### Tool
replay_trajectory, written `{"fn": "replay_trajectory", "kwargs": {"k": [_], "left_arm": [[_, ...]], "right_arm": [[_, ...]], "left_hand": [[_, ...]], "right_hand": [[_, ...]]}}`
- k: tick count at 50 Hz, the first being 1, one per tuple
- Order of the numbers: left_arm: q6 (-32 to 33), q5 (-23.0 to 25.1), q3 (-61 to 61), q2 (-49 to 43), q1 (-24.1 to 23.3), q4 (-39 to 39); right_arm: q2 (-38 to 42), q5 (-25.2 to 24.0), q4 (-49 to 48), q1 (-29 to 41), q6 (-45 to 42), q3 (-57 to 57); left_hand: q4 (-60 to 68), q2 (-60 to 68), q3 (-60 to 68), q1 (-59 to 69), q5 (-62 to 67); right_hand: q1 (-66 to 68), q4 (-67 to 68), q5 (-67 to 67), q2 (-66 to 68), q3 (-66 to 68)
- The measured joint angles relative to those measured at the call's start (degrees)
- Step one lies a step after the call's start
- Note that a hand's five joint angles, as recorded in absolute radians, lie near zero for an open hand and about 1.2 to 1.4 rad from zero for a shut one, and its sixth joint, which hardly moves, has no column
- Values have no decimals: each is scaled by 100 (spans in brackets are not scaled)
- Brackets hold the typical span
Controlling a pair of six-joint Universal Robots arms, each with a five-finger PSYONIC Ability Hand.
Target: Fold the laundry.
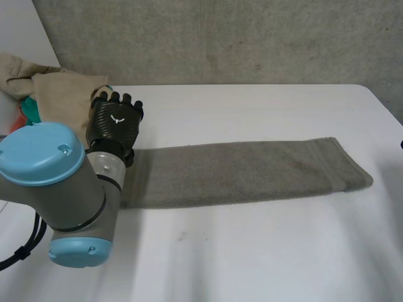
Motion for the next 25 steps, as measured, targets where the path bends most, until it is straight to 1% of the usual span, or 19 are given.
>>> {"fn": "replay_trajectory", "kwargs": {"k": [1,2,3,5,6,7,8,11,13,17,19,21,23,24,25], "left_arm": [[-5,1,-16,23,-2,0],[-12,1,-37,48,-5,0],[-16,2,-47,56,-7,0],[-40,5,-96,79,-13,0],[-46,5,-106,83,-14,0],[-74,8,-141,94,-22,0],[-97,13,-162,99,-30,0],[-156,29,-209,108,-50,0],[-222,58,-251,115,-71,0],[-291,112,-279,117,-88,0],[-311,135,-285,117,-93,0],[-322,152,-285,119,-96,0],[-325,161,-282,123,-98,0],[-325,162,-282,123,-98,0],[-325,164,-281,126,-98,0]], "right_arm": [[-56,-112,1,-5,-29,27],[-104,-259,3,-3,-49,64],[-121,-346,3,-3,-51,84],[-175,-845,17,7,-34,199],[-182,-944,20,8,-26,222],[-204,-1379,38,15,18,316],[-213,-1635,53,18,54,372],[-208,-2059,102,27,154,467],[-156,-2294,162,40,247,523],[49,-2364,211,81,314,521],[197,-2332,215,118,321,486],[332,-2271,210,155,318,429],[450,-2199,202,178,311,357],[497,-2168,198,185,307,317],[578,-2101,193,190,299,246]], "left_hand": [[0,0,0,0,0],[0,0,0,0,0],[0,0,0,0,0],[0,0,0,0,0],[0,0,0,0,0],[0,0,0,0,0],[0,0,0,0,0],[0,0,0,0,0],[0,0,0,0,0],[0,0,0,0,0],[0,0,0,0,0],[0,0,0,0,0],[0,0,0,0,0],[0,0,0,0,0],[0,0,0,0,0]], "right_hand": [[-1465,-1333,-1480,-1397,-1343],[-2479,-2574,-2668,-2572,-2559],[-2665,-2807,-2854,-2782,-2782],[-2952,-3252,-3311,-3125,-3183],[-2952,-3269,-3329,-3125,-3187],[-2952,-3279,-3345,-3125,-3187],[-2952,-3279,-3345,-3125,-3187],[-2952,-3279,-3342,-3125,-3186],[-2952,-3274,-3307,-3123,-3186],[-2923,-3261,-3156,-3106,-3165],[-2653,-2925,-2791,-2824,-2902],[-2036,-2272,-2159,-2128,-2235],[-700,-1018,-937,-759,-894],[-515,-758,-751,-555,-696],[278,102,153,306,152]]}}
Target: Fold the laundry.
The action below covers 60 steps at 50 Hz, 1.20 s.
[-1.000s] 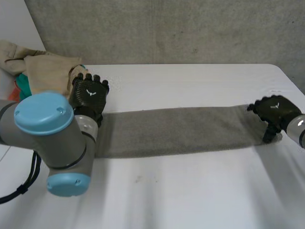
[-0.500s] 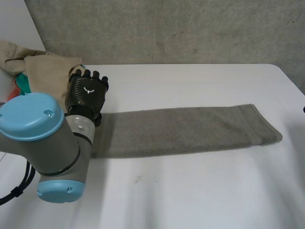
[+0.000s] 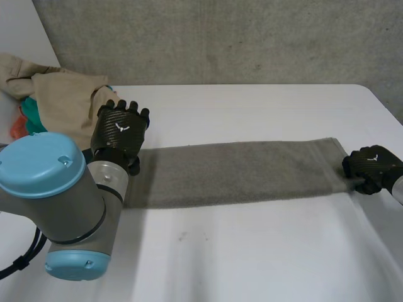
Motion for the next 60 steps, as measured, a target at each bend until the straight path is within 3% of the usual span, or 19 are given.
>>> {"fn": "replay_trajectory", "kwargs": {"k": [2,5,12,14,19,23,27,28,37,41,42,43,44,45,49,53,60], "left_arm": [[1,0,0,3,1,0],[4,-1,0,16,3,-2],[7,-4,-15,160,7,-19],[7,-4,-31,240,8,-23],[8,-4,-70,406,4,-29],[6,-6,-96,477,0,-33],[1,-11,-131,534,3,-38],[-2,-14,-147,556,3,-41],[-10,-25,-211,617,1,-52],[-7,-24,-214,599,-6,-51],[-5,-23,-210,585,-16,-49],[-2,-22,-201,568,-30,-48],[1,-22,-190,552,-44,-46],[5,-21,-169,520,-71,-44],[24,-17,-45,383,-185,-33],[36,-14,211,188,-341,-28],[40,-2,731,-177,-646,-31]], "right_arm": [[71,93,-15,-2,-8,-78],[144,404,-124,-18,-27,-193],[-159,1597,-784,-77,-278,-231],[-377,2079,-1054,-126,-542,-243],[-704,2565,-1374,-140,-1330,-273],[-795,2544,-1472,112,-1585,-280],[-873,2326,-1616,830,-1439,-256],[-929,2128,-1713,1363,-1230,-204],[-861,1068,-1979,3883,-485,120],[-582,917,-1957,4406,-484,155],[-416,884,-1944,4608,-500,164],[-302,888,-1932,4714,-511,170],[-269,895,-1929,4740,-512,172],[-197,939,-1920,4791,-503,182],[-272,1123,-1892,4748,-356,245],[-815,1308,-1715,4324,141,386],[-1568,1388,-756,3309,1218,614]], "left_hand": [[0,0,0,0,0],[0,0,0,0,0],[0,0,0,0,0],[0,0,0,0,0],[0,0,0,0,0],[0,0,0,0,0],[0,0,0,0,0],[0,0,0,0,0],[0,0,0,0,0],[0,0,0,0,0],[0,0,0,0,0],[0,0,0,0,0],[0,0,0,0,0],[0,0,0,0,0],[0,0,0,0,0],[0,0,0,0,0],[0,0,0,0,0]], "right_hand": [[447,750,717,713,743],[447,954,812,759,918],[447,979,819,759,921],[447,979,819,759,921],[447,980,852,759,921],[459,986,853,759,925],[459,991,853,760,945],[459,994,854,766,953],[459,997,854,766,954],[459,997,854,766,953],[433,904,792,705,871],[-721,-485,-551,-667,-510],[-1193,-831,-914,-1151,-971],[-2713,-2477,-2635,-2718,-2510],[-3920,-4016,-4124,-3984,-3996],[-4439,-4608,-4604,-4699,-4639],[-4439,-4634,-4604,-4713,-4654]]}}
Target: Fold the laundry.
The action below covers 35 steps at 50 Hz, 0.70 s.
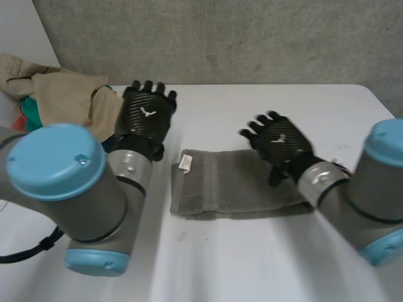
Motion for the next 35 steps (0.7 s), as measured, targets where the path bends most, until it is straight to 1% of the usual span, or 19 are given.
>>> {"fn": "replay_trajectory", "kwargs": {"k": [4,7,8,9,10,11,12,13,14,16,20,24,25,26,27,30,33,34,35], "left_arm": [[1,27,299,-300,-206,-10],[-3,41,425,-472,-296,-19],[-5,46,450,-522,-319,-23],[-8,49,465,-563,-337,-26],[-9,49,465,-575,-341,-28],[-13,51,457,-596,-350,-32],[-16,51,446,-607,-354,-35],[-19,52,425,-609,-355,-38],[-21,52,406,-606,-354,-40],[-23,52,340,-581,-346,-48],[-26,47,232,-484,-325,-64],[-37,43,64,-269,-283,-79],[-41,40,-10,-179,-258,-83],[-42,40,-26,-159,-251,-83],[-46,38,-109,-66,-212,-85],[-52,29,-256,88,-120,-87],[-64,20,-394,212,-5,-86],[-70,19,-422,232,22,-86],[-77,18,-441,248,44,-85]], "right_arm": [[-68,14,578,-527,238,157],[43,36,784,-868,111,289],[118,51,828,-993,-2,332],[211,74,860,-1114,-148,379],[253,85,867,-1164,-222,396],[325,114,872,-1246,-358,424],[384,141,866,-1309,-474,443],[442,188,843,-1371,-602,456],[463,209,829,-1394,-648,459],[513,368,672,-1454,-842,456],[368,656,257,-1395,-970,412],[27,851,-157,-999,-971,321],[-53,873,-264,-738,-972,272],[-65,877,-284,-677,-973,260],[-91,879,-373,-340,-987,190],[29,821,-502,386,-1072,46],[338,671,-572,1151,-1220,-105],[469,612,-577,1370,-1267,-153],[574,564,-576,1519,-1294,-188]], "left_hand": [[0,0,0,0,0],[0,0,0,0,0],[0,0,0,0,0],[0,0,0,0,0],[0,0,0,0,0],[0,0,0,0,0],[0,0,0,0,0],[0,0,0,0,0],[0,0,0,0,0],[0,0,0,0,0],[0,0,0,0,0],[0,0,0,0,0],[0,0,0,0,0],[0,0,0,0,0],[0,0,0,0,0],[0,0,0,0,0],[0,0,0,0,0],[0,0,0,0,0],[0,0,0,0,0]], "right_hand": [[0,0,0,0,0],[22,60,80,61,80],[468,585,523,580,610],[1456,1458,1508,1587,1494],[1771,1759,1809,1905,1907],[2933,2897,2949,3112,2950],[3626,3711,3744,3965,3888],[4012,4278,4291,4523,4337],[4409,5039,4992,5157,5078],[4563,5535,5318,5410,5533],[4563,5598,5323,5410,5575],[4563,5612,5366,5410,5575],[4563,5612,5395,5410,5575],[4563,5612,5401,5410,5575],[4563,5613,5412,5410,5575],[4563,5613,5426,5410,5575],[4563,5564,5406,5382,5530],[4541,5334,5266,5259,5323],[3996,4680,4650,4636,4677]]}}
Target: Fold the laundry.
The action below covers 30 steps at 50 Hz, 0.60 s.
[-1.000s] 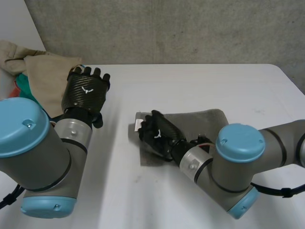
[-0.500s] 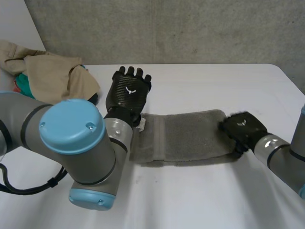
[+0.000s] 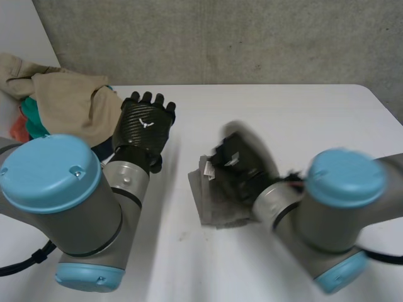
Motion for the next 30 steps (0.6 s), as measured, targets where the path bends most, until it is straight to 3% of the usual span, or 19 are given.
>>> {"fn": "replay_trajectory", "kwargs": {"k": [3,4,5,7,15,18,24,30], "left_arm": [[-55,2,-35,26,57,1],[-55,2,-35,26,57,1],[-110,10,-18,22,73,2],[-168,24,30,6,76,5],[-592,518,1062,-561,-189,-10],[-811,741,1528,-924,-356,-104],[-1244,899,2543,-1845,-610,-740],[-1366,382,3046,-2549,-660,-1728]], "right_arm": [[297,-151,11,323,38,-61],[297,-151,11,323,38,-61],[366,-225,10,378,262,-61],[293,-281,11,292,695,-42],[-830,-287,420,-1387,3784,-36],[-919,-321,778,-1779,4355,-144],[-384,-565,1790,-2039,4394,-652],[494,-1070,2523,-1994,3935,-1252]], "left_hand": [[0,0,0,0,0],[0,0,0,0,0],[0,0,0,0,0],[0,0,0,0,0],[0,0,0,0,0],[0,0,0,0,0],[0,0,0,0,0],[0,0,0,0,0]], "right_hand": [[-2712,-2677,-2789,-2788,-2698],[-2712,-2677,-2789,-2788,-2698],[-3819,-4080,-4161,-4156,-4088],[-4052,-4636,-4646,-4640,-4651],[-4052,-4691,-4653,-4646,-4679],[-4052,-4690,-4653,-4646,-4679],[-4052,-4687,-4653,-4646,-4679],[-4052,-4691,-4653,-4646,-4679]]}}
